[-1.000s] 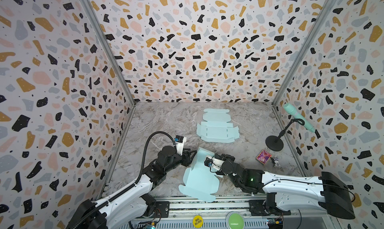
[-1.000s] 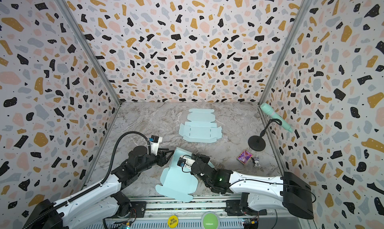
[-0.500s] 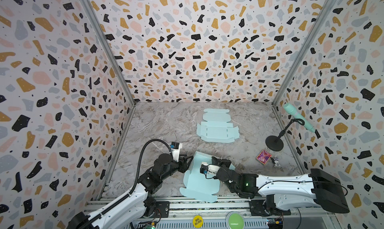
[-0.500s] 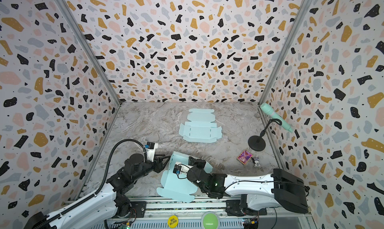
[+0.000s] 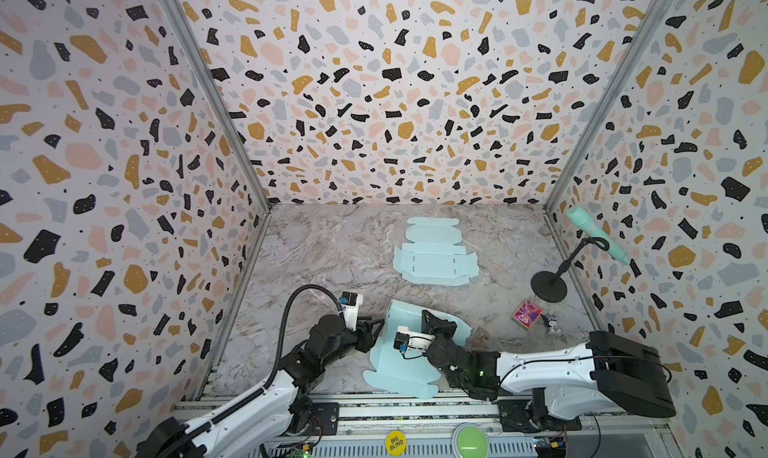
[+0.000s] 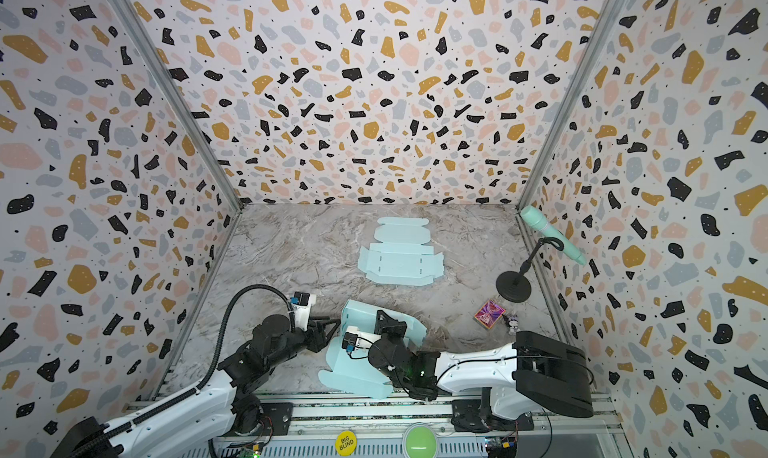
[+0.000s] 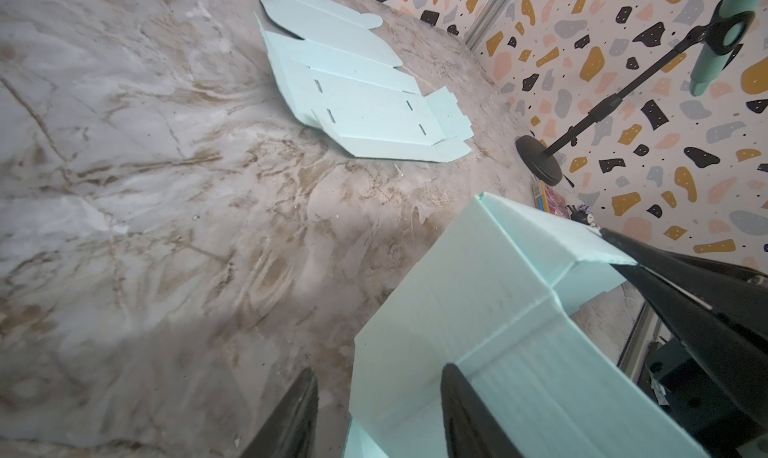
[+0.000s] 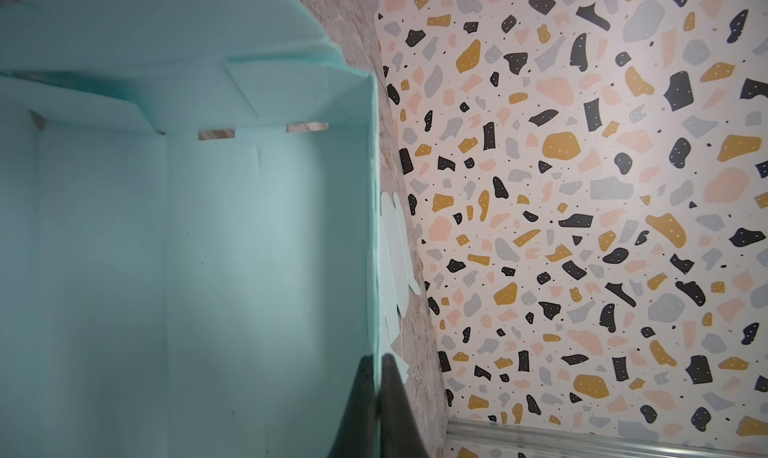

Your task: Fold the paper box

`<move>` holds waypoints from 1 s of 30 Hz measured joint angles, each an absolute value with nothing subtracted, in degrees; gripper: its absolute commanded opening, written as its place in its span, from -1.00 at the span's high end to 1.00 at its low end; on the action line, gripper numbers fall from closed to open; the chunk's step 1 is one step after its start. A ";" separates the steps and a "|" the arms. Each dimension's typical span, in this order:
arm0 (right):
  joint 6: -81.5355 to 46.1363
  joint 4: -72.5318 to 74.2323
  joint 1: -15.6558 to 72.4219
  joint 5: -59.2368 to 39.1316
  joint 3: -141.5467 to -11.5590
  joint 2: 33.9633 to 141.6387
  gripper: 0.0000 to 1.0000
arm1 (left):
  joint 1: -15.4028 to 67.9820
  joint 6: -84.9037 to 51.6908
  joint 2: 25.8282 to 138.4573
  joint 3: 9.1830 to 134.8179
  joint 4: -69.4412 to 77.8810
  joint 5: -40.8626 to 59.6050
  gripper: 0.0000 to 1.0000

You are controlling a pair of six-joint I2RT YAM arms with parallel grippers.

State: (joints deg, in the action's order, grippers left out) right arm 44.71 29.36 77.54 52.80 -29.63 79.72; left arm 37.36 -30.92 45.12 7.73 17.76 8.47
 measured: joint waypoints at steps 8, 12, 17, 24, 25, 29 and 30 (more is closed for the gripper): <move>46.37 31.81 78.74 55.75 -30.28 87.50 1.00 | 37.67 -32.23 45.15 4.34 20.18 8.40 0.00; 46.59 32.40 79.29 56.75 -30.50 88.27 1.00 | 37.71 -32.42 45.95 3.95 21.80 8.49 -0.01; 47.03 32.71 80.36 57.01 -30.48 88.01 1.00 | 38.22 -32.38 44.34 2.72 22.48 9.23 -0.04; 47.48 33.08 81.60 57.06 -30.44 88.01 1.00 | 39.09 -32.47 38.89 1.50 21.91 9.80 -0.10; 47.48 33.08 81.62 57.08 -30.44 88.01 1.00 | 39.20 -32.47 38.61 1.48 21.82 9.72 -0.10; 47.44 33.06 81.67 57.06 -30.44 88.01 1.00 | 39.64 -32.42 39.42 1.48 22.00 8.88 -0.10; 47.42 33.04 81.67 57.06 -30.44 88.01 1.00 | 39.81 -32.45 40.01 1.48 22.20 8.75 -0.10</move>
